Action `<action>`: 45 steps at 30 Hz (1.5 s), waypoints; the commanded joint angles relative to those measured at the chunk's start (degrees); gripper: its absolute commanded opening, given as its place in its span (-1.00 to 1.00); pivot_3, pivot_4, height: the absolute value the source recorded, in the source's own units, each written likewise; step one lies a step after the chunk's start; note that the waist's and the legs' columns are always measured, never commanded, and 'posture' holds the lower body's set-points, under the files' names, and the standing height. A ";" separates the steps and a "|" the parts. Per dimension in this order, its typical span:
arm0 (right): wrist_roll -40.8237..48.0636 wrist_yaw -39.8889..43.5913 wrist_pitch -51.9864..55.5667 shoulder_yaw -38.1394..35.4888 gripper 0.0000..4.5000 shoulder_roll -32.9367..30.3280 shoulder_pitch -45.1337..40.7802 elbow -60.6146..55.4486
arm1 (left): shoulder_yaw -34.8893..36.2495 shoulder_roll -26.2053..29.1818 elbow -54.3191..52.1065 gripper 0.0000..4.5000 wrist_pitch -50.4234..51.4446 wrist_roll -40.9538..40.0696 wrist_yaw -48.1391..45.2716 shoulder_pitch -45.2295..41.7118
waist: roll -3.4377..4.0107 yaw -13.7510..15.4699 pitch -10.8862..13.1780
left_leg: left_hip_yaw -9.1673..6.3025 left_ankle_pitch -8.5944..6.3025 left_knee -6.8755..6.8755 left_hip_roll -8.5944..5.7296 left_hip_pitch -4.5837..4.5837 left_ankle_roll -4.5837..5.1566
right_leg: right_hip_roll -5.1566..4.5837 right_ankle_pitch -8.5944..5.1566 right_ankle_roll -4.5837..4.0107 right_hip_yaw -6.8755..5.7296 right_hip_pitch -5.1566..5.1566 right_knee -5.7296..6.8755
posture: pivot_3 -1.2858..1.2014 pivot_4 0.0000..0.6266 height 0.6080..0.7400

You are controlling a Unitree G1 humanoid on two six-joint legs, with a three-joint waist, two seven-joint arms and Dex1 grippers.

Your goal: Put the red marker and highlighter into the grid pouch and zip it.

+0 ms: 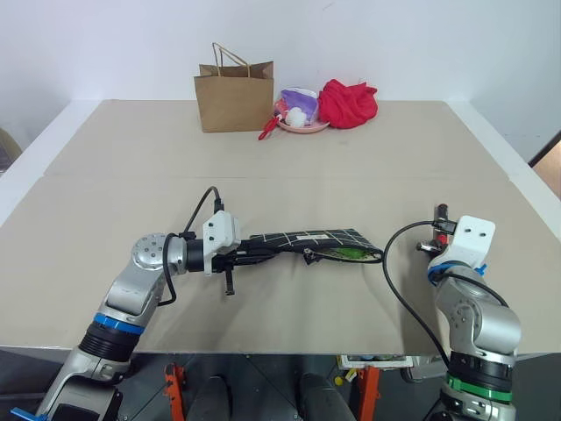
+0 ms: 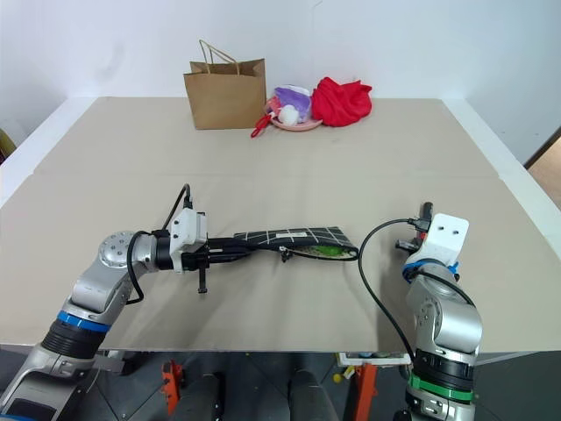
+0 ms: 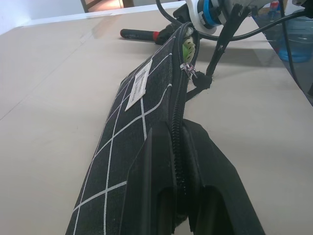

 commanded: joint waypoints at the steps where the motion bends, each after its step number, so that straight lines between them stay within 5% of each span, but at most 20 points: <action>1: -0.49 4.55 -0.24 1.27 -0.80 -4.08 1.42 -4.35 | 1.04 0.34 -2.13 -1.00 -0.18 -0.47 0.14 -0.82 | 0.00 0.01 0.00 | 0.00 0.00 0.00 0.00 -0.01 0.00 | 0.00 -0.01 0.01 0.00 -0.01 0.00 | 0.03 -0.52 1.00; 9: 6.68 35.16 -10.24 1.77 -0.80 -26.51 2.59 -9.43 | 1.07 0.20 -1.02 -1.00 0.10 -0.95 -0.53 -2.00 | 0.15 -0.15 0.06 | 0.02 0.00 -0.03 -0.01 0.01 0.00 | 0.00 -0.02 0.01 0.04 -0.03 0.00 | 0.03 -0.52 1.00; 20: 22.64 75.89 -19.42 -3.07 -0.80 -44.40 11.43 -13.69 | 1.25 0.00 0.15 -1.00 0.78 -1.66 -1.68 -2.99 | 0.10 -0.07 0.08 | 0.02 -0.01 -0.04 -0.02 0.01 0.01 | -0.01 -0.07 0.10 0.02 0.01 -0.03 | 0.03 -0.52 1.00; 27: 23.92 82.26 -18.95 -4.41 -0.80 -47.97 16.98 -14.13 | 1.30 0.51 -0.47 -1.00 0.90 -1.74 -1.86 -2.37 | 0.05 -0.02 0.11 | 0.03 -0.01 0.10 -0.02 0.01 0.00 | -0.02 -0.04 0.06 0.02 0.03 -0.03 | 0.03 -0.52 1.00; 45: 20.89 80.98 -16.32 -1.15 -0.80 -48.85 17.81 -13.58 | 1.33 0.53 -1.00 -1.00 1.06 -1.68 -1.18 -2.34 | 0.03 -0.03 0.12 | 0.03 -0.01 0.17 -0.02 0.01 -0.01 | -0.01 -0.02 0.05 0.02 0.04 -0.03 | 0.03 -0.52 1.00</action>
